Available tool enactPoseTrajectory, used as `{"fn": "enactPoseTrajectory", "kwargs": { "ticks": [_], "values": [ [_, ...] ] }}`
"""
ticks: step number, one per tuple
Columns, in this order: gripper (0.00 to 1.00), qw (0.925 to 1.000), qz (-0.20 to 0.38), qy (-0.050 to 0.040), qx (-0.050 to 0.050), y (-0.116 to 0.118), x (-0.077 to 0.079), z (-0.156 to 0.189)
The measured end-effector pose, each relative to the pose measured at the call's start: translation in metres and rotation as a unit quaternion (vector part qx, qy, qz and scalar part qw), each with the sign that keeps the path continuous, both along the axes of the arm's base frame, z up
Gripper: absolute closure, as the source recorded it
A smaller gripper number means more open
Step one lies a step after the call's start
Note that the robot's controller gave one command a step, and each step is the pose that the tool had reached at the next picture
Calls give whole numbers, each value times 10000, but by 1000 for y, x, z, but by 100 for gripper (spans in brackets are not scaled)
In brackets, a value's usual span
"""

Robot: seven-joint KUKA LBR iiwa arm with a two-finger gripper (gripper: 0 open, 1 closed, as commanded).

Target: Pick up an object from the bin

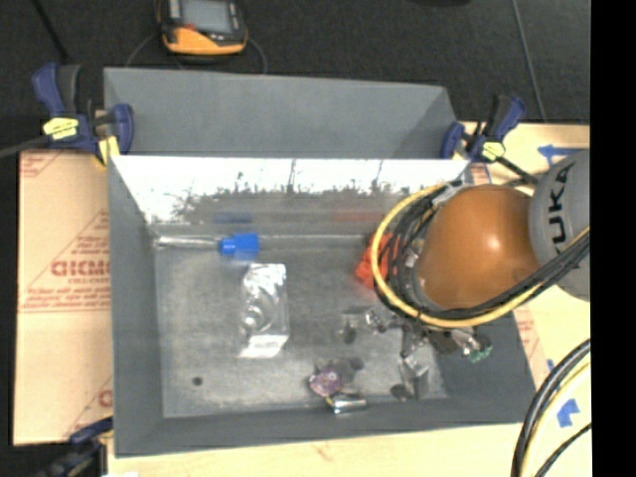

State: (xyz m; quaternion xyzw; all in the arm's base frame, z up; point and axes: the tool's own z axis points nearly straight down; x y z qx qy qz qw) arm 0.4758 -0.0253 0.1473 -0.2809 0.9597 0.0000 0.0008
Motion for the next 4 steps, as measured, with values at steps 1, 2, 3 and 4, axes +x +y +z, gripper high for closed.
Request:
{"fn": "enactPoseTrajectory", "kwargs": {
  "ticks": [1,2,3,4],
  "values": [
    [0,9260,3775,3,-1,26,-1,-78],
    [100,9266,3760,-10,-5,26,0,-77],
    [100,9337,3580,-46,-26,12,26,3],
    [100,9315,3638,-50,-26,12,45,81]
  ]
}}
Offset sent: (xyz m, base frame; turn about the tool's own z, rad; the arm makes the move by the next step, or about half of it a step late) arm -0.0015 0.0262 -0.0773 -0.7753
